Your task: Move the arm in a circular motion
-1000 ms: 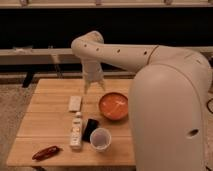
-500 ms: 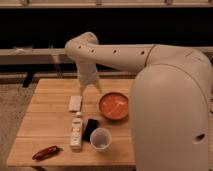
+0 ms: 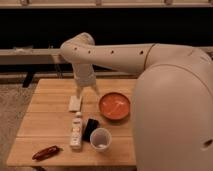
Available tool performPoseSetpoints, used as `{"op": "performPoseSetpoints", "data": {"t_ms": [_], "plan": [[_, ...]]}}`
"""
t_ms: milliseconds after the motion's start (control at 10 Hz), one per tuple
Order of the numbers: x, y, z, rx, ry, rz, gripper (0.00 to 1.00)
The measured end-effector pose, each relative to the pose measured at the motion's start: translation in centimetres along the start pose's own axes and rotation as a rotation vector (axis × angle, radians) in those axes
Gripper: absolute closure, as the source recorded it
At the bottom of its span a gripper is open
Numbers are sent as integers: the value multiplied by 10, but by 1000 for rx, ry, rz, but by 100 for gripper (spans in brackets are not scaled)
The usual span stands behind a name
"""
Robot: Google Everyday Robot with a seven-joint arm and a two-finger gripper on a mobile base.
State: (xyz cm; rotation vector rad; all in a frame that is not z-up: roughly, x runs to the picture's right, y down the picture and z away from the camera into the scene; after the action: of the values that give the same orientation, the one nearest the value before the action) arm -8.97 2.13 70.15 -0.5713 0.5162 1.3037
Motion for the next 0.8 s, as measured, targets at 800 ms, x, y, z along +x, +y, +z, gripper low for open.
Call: {"op": "performPoseSetpoints", "data": {"t_ms": [800], "plan": [[49, 36, -11, 5, 2, -22, 35]]}}
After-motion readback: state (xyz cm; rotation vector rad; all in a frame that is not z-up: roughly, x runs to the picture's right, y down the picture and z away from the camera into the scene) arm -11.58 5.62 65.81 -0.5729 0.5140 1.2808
